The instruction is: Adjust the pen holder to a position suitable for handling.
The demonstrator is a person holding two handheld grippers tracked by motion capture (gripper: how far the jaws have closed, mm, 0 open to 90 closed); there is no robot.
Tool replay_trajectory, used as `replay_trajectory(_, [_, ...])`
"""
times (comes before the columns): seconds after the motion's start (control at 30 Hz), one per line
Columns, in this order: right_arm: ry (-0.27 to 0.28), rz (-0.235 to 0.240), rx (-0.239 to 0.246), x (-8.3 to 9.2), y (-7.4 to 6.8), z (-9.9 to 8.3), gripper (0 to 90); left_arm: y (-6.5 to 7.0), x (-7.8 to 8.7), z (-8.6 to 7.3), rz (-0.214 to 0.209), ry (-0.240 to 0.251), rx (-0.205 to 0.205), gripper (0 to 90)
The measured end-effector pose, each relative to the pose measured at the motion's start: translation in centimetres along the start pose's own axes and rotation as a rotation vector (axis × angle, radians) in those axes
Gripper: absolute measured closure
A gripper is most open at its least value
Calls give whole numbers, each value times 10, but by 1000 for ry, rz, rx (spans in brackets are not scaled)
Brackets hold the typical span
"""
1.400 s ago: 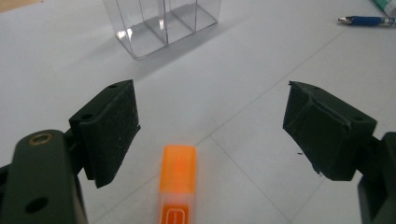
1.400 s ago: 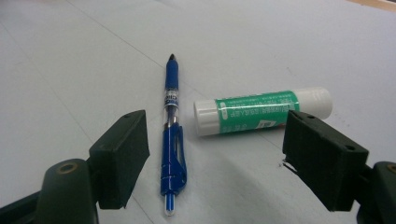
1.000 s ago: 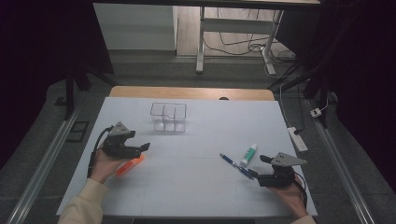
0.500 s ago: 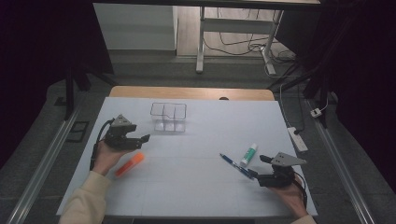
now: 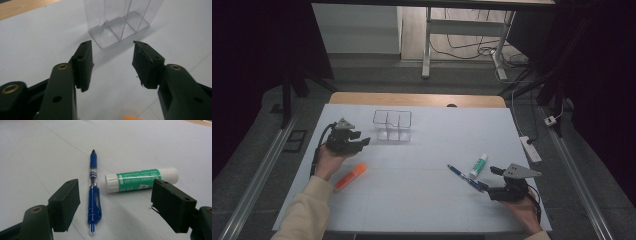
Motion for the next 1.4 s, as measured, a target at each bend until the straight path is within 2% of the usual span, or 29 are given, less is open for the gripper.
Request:
replay_trajectory(0.2, [6,8,-3,1,0,1,222,-18,-10,11,46,-37,19,706])
replay_trajectory(0.33, [4,8,-5,1,1,1,223,-31,-16,14,41,-31,58,888])
replay_trajectory(0.43, [2,6,-4,0,0,0,223,-35,-20,17,22,-30,74,894])
replay_trajectory(0.67, [-1,6,-4,-1,0,0,223,-42,-31,23,24,-51,76,895])
replay_trajectory(0.9, [-11,0,1,-1,0,-1,224,-53,-38,26,1,-27,121,895])
replay_trajectory(1.03, [-5,5,-3,-1,0,-1,223,-54,-40,27,-9,-25,129,895])
replay_trajectory(1.17, [-8,1,-2,-2,0,-1,223,-54,-44,28,-8,-43,122,895])
replay_trajectory(1.4, [-13,0,0,-2,0,-2,223,-52,-54,33,-32,-56,99,894])
Point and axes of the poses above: each handheld gripper's, and its own axes: x roughly backward along the jaws, z roughly out of its top, y roughly to its right, the point moved 6 cm from there along -x, roughly forward along the jaws, and after that the axes turned 15 degrees about -z, right-handed, at the moved point
